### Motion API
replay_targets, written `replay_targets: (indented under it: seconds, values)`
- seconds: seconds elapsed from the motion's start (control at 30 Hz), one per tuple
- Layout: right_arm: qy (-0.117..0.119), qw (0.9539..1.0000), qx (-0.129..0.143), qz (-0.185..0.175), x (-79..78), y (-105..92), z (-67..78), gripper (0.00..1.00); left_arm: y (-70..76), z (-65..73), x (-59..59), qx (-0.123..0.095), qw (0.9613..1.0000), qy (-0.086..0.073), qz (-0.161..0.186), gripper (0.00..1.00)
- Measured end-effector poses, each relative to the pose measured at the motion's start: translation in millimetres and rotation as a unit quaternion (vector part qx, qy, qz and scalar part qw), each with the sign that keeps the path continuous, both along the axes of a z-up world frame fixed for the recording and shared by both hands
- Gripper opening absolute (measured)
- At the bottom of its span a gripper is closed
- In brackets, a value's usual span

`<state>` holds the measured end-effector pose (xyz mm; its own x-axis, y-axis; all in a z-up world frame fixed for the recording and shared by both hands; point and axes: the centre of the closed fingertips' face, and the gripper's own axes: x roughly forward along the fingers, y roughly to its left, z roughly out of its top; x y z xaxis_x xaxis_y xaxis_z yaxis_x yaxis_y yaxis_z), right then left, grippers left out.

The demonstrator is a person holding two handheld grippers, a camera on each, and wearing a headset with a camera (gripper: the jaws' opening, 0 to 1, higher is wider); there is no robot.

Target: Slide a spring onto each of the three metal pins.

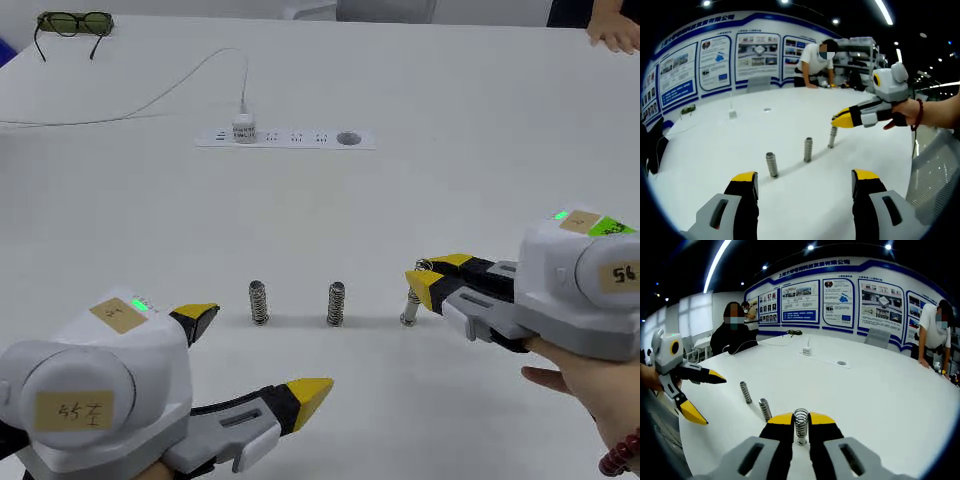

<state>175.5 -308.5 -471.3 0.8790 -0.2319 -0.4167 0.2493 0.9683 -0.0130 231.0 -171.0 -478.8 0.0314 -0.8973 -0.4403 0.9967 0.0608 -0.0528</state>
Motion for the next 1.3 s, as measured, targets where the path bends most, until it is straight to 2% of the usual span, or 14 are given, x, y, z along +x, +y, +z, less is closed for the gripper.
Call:
replay_targets:
  seconds: [0.5, 0.83, 1.03, 1.3]
  values:
    - [0.013, 0.9993, 0.032, -0.017, 0.3, -2.7, -22.9, 0.12, 0.0, -1.4, -1.1, 0.002, 1.0000, 0.002, -0.002, 0.78]
    - [0.021, 0.9989, 0.037, -0.021, 0.9, -0.2, -32.7, 0.12, 0.2, -1.9, -0.5, 0.003, 1.0000, 0.002, -0.001, 0.77]
    - [0.022, 0.9984, 0.045, -0.026, 0.7, 0.5, -34.8, 0.13, 0.8, -2.6, 0.1, 0.005, 1.0000, 0.002, 0.001, 0.77]
    - [0.025, 0.9982, 0.050, -0.021, -1.8, 4.6, -25.8, 0.23, 1.8, -2.3, 1.4, 0.008, 1.0000, 0.000, 0.004, 0.77]
